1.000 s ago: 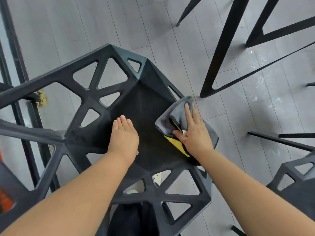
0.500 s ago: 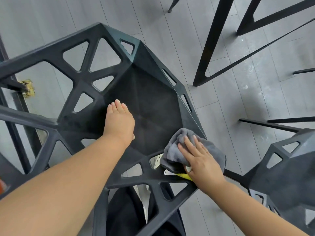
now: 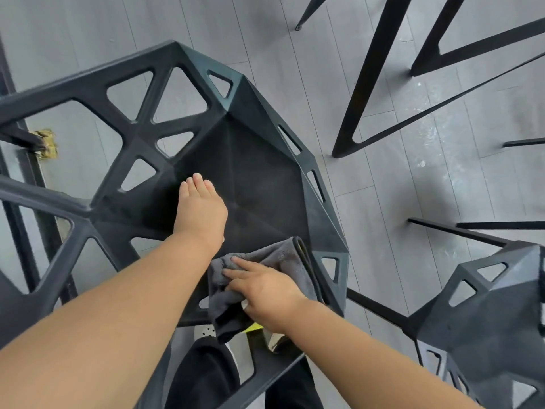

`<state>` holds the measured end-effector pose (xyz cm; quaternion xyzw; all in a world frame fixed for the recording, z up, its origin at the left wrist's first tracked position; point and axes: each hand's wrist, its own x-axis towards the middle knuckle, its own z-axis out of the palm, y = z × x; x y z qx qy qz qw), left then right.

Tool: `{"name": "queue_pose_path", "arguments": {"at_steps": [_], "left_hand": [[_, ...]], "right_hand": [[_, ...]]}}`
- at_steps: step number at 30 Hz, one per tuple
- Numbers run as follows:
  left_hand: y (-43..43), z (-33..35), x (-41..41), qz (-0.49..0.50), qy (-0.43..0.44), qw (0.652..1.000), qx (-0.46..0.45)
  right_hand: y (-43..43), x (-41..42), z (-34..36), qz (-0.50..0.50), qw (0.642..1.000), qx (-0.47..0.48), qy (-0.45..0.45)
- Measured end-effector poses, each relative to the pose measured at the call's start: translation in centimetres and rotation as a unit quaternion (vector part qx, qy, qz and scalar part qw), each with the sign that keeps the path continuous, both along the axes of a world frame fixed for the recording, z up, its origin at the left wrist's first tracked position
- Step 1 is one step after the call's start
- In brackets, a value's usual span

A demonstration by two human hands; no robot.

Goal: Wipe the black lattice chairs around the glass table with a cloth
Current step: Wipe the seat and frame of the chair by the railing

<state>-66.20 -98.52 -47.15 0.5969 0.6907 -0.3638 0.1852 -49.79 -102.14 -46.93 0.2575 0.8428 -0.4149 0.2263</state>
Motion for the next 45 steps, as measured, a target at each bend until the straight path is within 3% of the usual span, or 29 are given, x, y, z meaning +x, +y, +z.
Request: {"name": "queue_pose_path", "arguments": {"at_steps": [9, 14, 20, 23, 26, 29, 32, 35, 38, 43, 45], "left_hand": [[-0.8, -0.9, -0.6, 0.028, -0.022, 0.999, 0.006], [-1.4, -1.5, -0.8, 0.026, -0.026, 0.999, 0.036], [-2.5, -1.9, -0.6, 0.089, -0.053, 0.991, 0.09], [-3.1, -1.9, 0.2, 0.109, -0.042, 0.985, 0.129], [-4.0, -1.5, 2.1, 0.097, -0.01, 0.981, 0.168], [-5.0, -0.5, 2.9, 0.113, -0.043, 0.975, 0.184], [-6.3, 1.1, 2.3, 0.107, -0.067, 0.973, 0.191], [-7.6, 2.3, 2.2, 0.106, -0.08, 0.98, 0.149], [-8.3, 4.2, 3.4, 0.185, -0.108, 0.974, 0.069], [-9.9, 6.9, 6.3, 0.371, -0.188, 0.909, 0.015], [-10.9, 7.9, 6.9, 0.395, -0.194, 0.897, 0.038]], "right_hand": [[5.7, 9.2, 3.5, -0.119, 0.988, 0.072, -0.072], [4.5, 9.7, 3.4, -0.151, 0.984, 0.088, -0.046], [0.5, 3.2, 0.8, -0.05, 0.999, 0.01, 0.011], [-0.6, 0.7, 0.5, -0.049, 0.998, -0.033, -0.003], [0.0, 1.5, 1.2, -0.005, 1.0, -0.019, -0.019], [1.9, 3.9, 1.4, 0.045, 0.997, 0.037, -0.044], [3.9, 7.0, 2.5, -0.013, 0.998, 0.039, -0.053], [5.2, 9.3, 4.9, -0.159, 0.985, 0.043, -0.047], [4.9, 9.6, 6.5, -0.244, 0.968, 0.007, -0.061], [-0.6, 5.4, 5.8, -0.06, 0.993, -0.068, -0.077], [-1.9, 3.7, 4.9, -0.06, 0.99, -0.094, -0.081]]}}
